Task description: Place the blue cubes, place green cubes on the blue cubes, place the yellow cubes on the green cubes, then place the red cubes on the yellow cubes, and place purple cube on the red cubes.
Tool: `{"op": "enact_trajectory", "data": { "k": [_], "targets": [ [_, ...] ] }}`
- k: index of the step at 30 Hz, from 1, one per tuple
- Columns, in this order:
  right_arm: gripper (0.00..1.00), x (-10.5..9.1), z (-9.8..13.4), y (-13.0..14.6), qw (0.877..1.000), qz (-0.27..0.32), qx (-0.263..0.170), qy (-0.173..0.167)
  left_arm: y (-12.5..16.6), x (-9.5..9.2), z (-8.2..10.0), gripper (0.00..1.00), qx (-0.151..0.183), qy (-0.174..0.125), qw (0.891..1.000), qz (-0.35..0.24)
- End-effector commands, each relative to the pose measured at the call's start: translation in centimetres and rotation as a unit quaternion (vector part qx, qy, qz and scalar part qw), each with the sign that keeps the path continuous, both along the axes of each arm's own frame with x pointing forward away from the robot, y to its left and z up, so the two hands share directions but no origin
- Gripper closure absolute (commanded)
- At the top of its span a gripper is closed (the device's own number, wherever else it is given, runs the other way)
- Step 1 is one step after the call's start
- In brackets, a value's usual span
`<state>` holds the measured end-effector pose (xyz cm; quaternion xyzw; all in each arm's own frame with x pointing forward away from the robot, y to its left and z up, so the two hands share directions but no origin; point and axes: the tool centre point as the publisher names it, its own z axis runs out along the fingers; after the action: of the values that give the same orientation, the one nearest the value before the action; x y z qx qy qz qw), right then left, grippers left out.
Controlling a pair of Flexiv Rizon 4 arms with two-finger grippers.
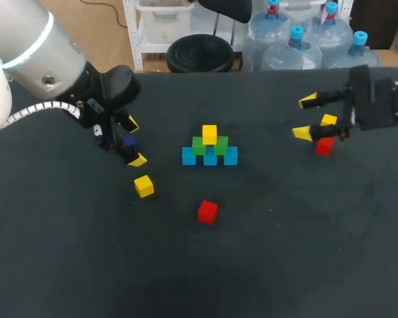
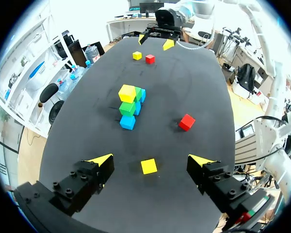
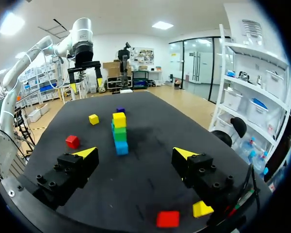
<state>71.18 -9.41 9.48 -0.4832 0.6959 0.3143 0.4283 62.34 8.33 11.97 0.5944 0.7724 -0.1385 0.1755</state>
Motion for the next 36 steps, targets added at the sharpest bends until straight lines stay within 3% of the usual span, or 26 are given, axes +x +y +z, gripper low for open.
{"op": "enact_trajectory", "data": {
  "k": [1, 19, 36],
  "targets": [
    [0.00, 0.6, -0.2, -2.4, 1.000, -0.001, 0.003, -0.004, 0.0, 0.0, 0.0, 0.00, 0.001, 0.000, 1.000, 0.000],
    [0.00, 3.9, -3.0, -8.8, 1.000, -0.011, -0.017, -0.006, 0.0, 0.0, 0.0, 0.00, 0.001, 0.000, 1.000, 0.000],
    [0.00, 8.0, -6.8, -11.2, 0.999, -0.003, -0.042, -0.009, 0.0, 0.0, 0.0, 0.00, 0.001, 0.000, 1.000, 0.000]
  ]
}}
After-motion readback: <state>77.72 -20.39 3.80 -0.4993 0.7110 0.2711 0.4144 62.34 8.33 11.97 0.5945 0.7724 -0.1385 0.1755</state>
